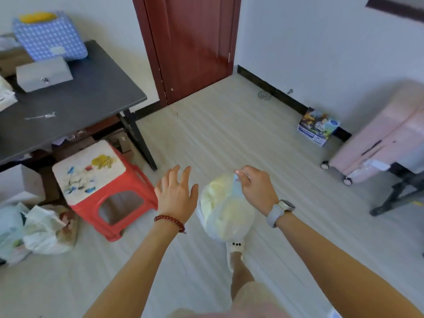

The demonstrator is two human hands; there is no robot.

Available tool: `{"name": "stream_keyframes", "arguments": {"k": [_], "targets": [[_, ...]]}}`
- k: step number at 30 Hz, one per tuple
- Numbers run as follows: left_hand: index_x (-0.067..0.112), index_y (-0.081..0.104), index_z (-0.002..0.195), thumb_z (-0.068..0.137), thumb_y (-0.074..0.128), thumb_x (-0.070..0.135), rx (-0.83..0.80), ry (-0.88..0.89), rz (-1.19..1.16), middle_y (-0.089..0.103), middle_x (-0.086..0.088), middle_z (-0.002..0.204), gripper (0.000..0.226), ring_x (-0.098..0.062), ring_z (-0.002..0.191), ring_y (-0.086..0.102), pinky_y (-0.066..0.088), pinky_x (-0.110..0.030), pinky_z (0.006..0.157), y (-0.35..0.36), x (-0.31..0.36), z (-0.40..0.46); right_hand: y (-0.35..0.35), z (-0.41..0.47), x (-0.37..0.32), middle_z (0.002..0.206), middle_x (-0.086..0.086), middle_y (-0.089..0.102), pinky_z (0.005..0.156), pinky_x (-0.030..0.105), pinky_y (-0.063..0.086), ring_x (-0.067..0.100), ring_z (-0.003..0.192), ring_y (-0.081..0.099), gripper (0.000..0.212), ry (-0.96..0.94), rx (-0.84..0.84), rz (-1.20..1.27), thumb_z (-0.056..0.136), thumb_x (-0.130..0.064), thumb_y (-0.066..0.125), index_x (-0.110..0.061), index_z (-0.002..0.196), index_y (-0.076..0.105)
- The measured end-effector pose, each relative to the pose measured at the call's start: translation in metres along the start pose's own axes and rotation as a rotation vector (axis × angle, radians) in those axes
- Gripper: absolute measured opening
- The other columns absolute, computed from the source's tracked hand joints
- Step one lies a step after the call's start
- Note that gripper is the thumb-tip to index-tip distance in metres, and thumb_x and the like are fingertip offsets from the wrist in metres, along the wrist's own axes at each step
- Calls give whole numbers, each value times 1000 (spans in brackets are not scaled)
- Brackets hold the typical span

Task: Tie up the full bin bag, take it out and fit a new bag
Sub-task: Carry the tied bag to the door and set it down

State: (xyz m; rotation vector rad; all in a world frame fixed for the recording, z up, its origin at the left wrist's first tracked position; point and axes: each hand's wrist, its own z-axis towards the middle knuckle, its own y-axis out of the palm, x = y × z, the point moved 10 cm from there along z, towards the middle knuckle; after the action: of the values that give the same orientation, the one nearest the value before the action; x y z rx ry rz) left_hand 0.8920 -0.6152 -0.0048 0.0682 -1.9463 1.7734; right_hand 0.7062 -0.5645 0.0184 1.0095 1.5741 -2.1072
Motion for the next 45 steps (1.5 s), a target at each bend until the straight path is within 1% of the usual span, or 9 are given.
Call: {"name": "stream_keyframes", "arguments": {"k": [9, 21, 24, 28, 33, 35, 38, 42, 45], "targets": [[18, 33, 136, 90, 43, 31, 77, -163, -23, 36, -12, 143, 49, -32, 132, 30, 22, -50, 109, -14, 21, 217, 30, 242, 16, 82, 25, 71, 68, 44, 49, 40, 76, 63, 47, -50, -220, 12, 80, -37, 32, -1, 76, 60], [15, 36, 134, 90, 45, 26, 128, -336, -54, 36, -14, 143, 47, -32, 134, 28, 22, -51, 109, -27, -85, 502, 149, 556, 8, 80, 24, 70, 64, 38, 44, 38, 72, 62, 39, -128, -350, -48, 92, -24, 41, 6, 76, 60], [14, 37, 133, 89, 44, 25, 141, -355, -50, 37, -15, 142, 46, -34, 133, 29, 21, -51, 109, -45, -111, 583, 195, 627, -7, 83, 24, 70, 67, 38, 45, 39, 77, 61, 31, -131, -438, -80, 93, -20, 44, 3, 79, 61], [13, 39, 132, 88, 47, 20, 173, -411, -75, 38, -15, 142, 45, -33, 134, 29, 22, -51, 109, -67, -152, 666, 251, 708, -31, 83, 25, 69, 68, 45, 48, 41, 76, 61, 41, -150, -499, -65, 91, -31, 38, 4, 78, 56], [14, 39, 133, 88, 48, 19, 195, -525, -104, 36, -14, 144, 47, -33, 135, 28, 23, -50, 109, -77, -218, 758, 334, 808, -59, 85, 24, 69, 65, 40, 44, 39, 76, 60, 29, -140, -584, -9, 94, -18, 43, 4, 80, 57], [14, 38, 134, 87, 49, 18, 219, -566, -131, 35, -13, 145, 48, -32, 135, 28, 24, -50, 109, -76, -246, 798, 374, 847, -65, 83, 22, 69, 62, 37, 41, 36, 72, 59, 26, -137, -631, 5, 94, -18, 43, -8, 73, 56], [15, 34, 136, 88, 47, 19, 231, -648, -160, 32, -12, 147, 50, -30, 137, 25, 24, -48, 110, -61, -292, 862, 448, 900, -59, 74, 17, 65, 59, 30, 33, 23, 57, 50, 37, -125, -718, 6, 94, -19, 42, -27, 58, 37], [19, 27, 139, 89, 46, 19, 259, -693, -188, 23, -12, 150, 54, -32, 138, 19, 26, -51, 108, -23, -362, 953, 562, 947, -33, 68, 10, 60, 63, 32, 34, 32, 74, 56, 27, -123, -868, -52, 95, -22, 38, -4, 85, 55], [23, 15, 143, 90, 43, 21, 262, -722, -196, 10, -9, 155, 59, -30, 142, 8, 21, -51, 111, 17, -412, 1005, 644, 969, -6, 84, 21, 67, 64, 33, 36, 37, 82, 59, 29, -193, -971, -127, 96, -24, 34, -2, 96, 54]]}}
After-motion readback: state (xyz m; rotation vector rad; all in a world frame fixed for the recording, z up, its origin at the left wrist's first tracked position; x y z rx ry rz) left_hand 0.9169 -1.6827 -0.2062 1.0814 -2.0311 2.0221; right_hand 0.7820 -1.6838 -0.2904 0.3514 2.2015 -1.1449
